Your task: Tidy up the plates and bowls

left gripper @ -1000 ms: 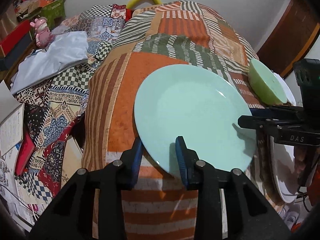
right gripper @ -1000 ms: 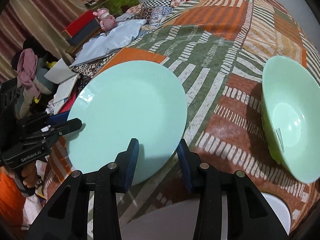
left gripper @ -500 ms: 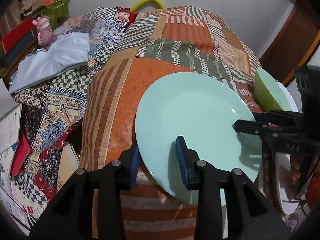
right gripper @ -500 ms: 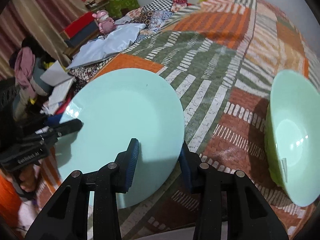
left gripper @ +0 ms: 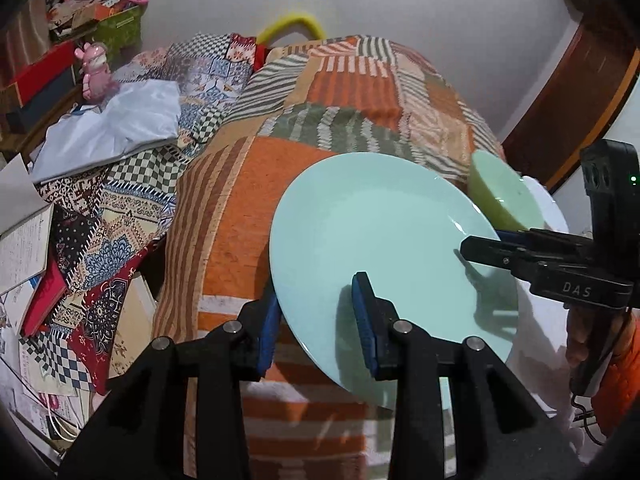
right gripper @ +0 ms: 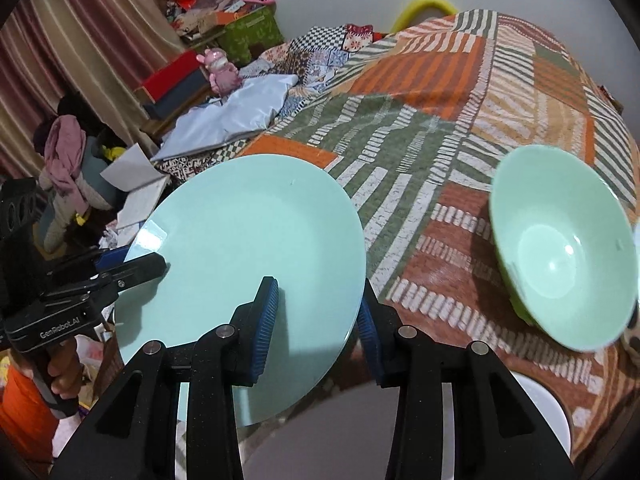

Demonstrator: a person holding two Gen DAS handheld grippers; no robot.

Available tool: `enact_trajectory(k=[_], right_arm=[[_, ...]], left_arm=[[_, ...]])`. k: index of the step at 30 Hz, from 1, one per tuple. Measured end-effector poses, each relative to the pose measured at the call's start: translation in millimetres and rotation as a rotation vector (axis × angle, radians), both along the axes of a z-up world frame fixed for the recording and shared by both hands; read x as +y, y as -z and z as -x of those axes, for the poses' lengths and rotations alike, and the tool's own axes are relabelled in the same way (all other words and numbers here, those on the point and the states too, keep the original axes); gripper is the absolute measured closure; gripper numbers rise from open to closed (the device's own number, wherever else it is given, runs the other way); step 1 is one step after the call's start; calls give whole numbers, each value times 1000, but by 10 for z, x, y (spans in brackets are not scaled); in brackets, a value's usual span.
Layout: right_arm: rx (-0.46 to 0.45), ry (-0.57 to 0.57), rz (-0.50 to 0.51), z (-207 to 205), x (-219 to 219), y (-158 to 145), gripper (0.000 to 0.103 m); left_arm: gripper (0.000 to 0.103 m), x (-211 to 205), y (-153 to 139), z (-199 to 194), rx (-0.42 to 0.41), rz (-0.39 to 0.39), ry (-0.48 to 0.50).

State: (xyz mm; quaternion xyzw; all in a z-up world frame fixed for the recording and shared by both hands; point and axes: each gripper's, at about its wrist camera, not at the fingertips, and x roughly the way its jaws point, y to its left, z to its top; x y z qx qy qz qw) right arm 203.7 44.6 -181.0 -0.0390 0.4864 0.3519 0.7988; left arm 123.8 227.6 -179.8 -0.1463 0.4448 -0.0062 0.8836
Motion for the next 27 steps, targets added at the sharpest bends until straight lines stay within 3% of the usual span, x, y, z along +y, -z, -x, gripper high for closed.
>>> enact_trajectory(k=[27], right_arm=[[-44,110,-69,497,-1019,-259,67]], left_arm=[[70,-939,-438,367,-87,25,103]])
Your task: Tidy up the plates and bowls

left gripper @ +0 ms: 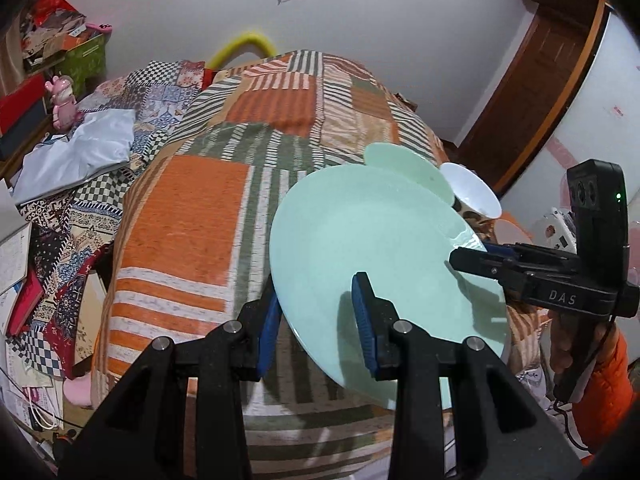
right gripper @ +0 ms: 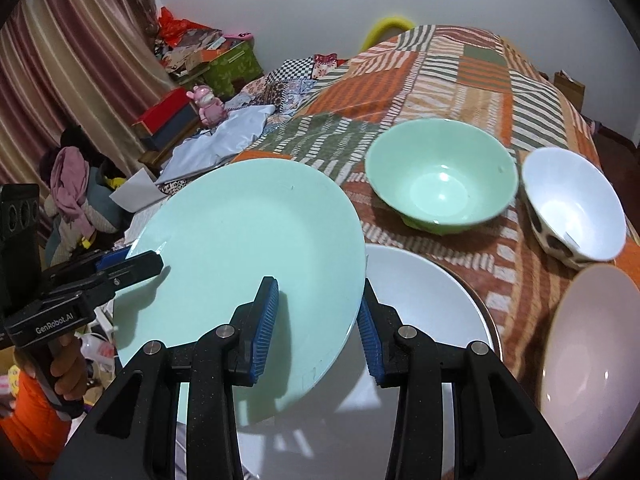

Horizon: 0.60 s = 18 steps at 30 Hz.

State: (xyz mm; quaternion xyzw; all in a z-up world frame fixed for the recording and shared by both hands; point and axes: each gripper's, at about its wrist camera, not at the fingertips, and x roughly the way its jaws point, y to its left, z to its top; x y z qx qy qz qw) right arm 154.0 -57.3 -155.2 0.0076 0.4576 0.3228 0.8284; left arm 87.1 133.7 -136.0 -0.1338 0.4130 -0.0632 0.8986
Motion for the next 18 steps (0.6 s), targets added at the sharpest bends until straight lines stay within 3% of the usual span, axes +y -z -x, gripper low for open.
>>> enact_trajectory(k=[18], right_arm=[[29,53,-12,163,-367,151,67]], left_arm=[[70,-369,171,48,39,21,39]])
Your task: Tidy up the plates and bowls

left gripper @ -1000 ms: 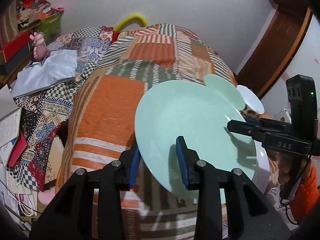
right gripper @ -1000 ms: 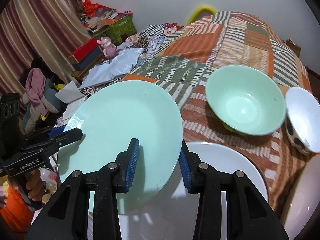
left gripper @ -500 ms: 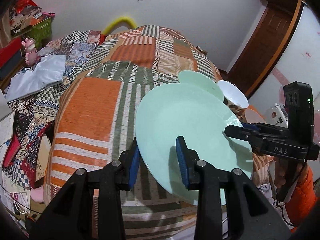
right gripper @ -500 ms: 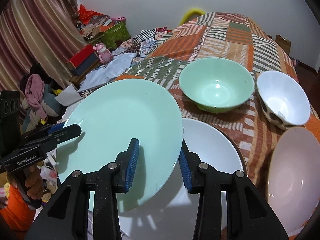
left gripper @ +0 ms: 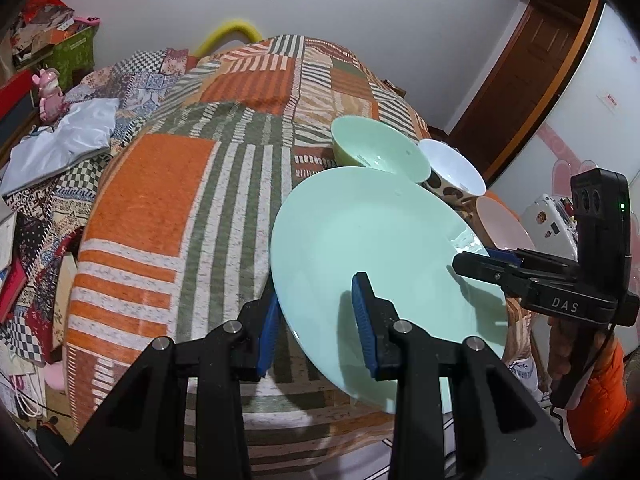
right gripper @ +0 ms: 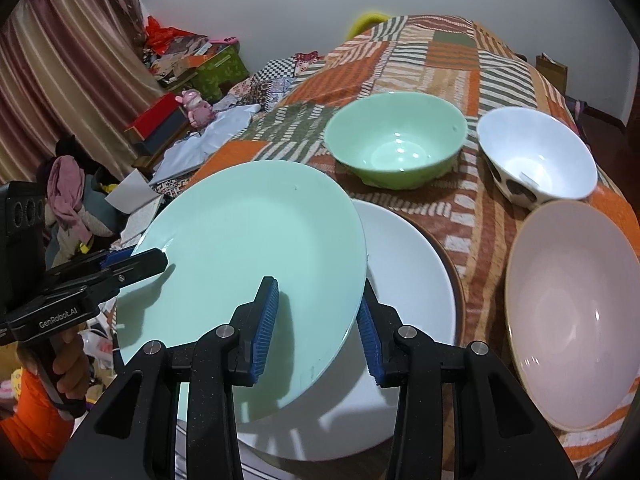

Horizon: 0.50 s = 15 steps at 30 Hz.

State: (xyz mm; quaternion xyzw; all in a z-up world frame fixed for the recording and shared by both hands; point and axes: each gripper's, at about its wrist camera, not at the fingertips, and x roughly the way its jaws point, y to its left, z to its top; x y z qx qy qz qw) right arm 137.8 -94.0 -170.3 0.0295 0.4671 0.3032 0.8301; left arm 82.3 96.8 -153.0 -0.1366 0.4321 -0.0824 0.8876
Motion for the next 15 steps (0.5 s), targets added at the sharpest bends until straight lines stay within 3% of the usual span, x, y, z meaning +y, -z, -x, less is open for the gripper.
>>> enact_trajectory(k=[15], right_arm=[[36,53,1,49,-193,172,67]], left_arm=[[70,-196,319,-200,80,1,22]])
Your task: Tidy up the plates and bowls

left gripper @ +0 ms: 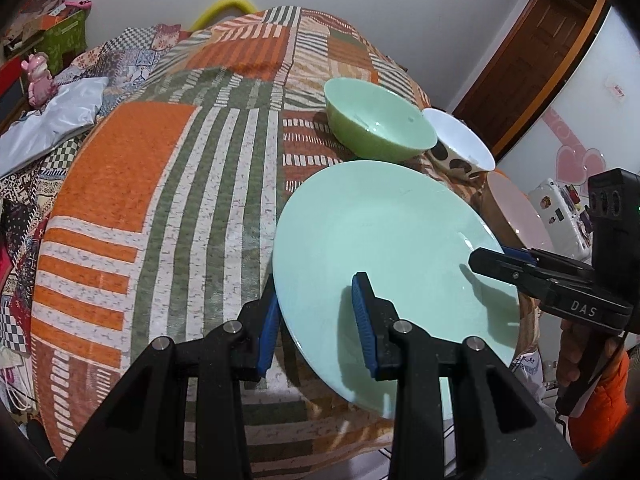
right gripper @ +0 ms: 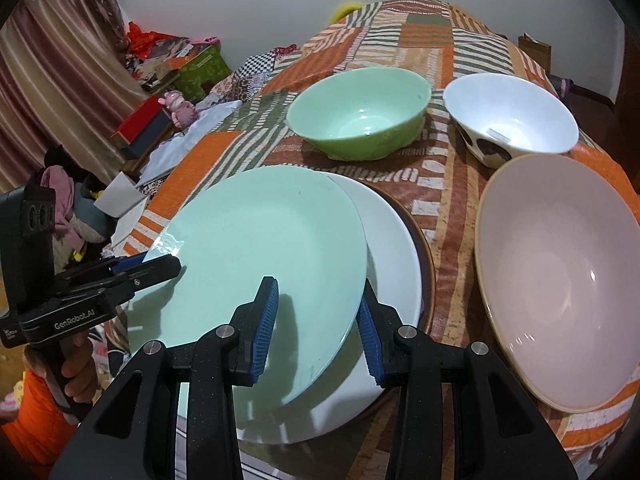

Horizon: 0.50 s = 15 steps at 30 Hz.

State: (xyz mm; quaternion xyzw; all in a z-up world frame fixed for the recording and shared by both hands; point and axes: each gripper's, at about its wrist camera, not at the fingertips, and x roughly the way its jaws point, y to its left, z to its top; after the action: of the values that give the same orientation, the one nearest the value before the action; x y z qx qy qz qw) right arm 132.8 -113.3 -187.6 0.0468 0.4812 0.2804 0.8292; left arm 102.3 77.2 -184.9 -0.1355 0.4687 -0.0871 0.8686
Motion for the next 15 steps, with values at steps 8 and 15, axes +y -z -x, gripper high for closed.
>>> enact_trajectory(k=[8,15], right_arm=[[6,26,7,-14,-52,50,67],[-4,29,15,-19,-69,42,67]], left_arm=[[70,-69,82,-80,22,-10,4],[70,-106,132,-96,41,-10,10]])
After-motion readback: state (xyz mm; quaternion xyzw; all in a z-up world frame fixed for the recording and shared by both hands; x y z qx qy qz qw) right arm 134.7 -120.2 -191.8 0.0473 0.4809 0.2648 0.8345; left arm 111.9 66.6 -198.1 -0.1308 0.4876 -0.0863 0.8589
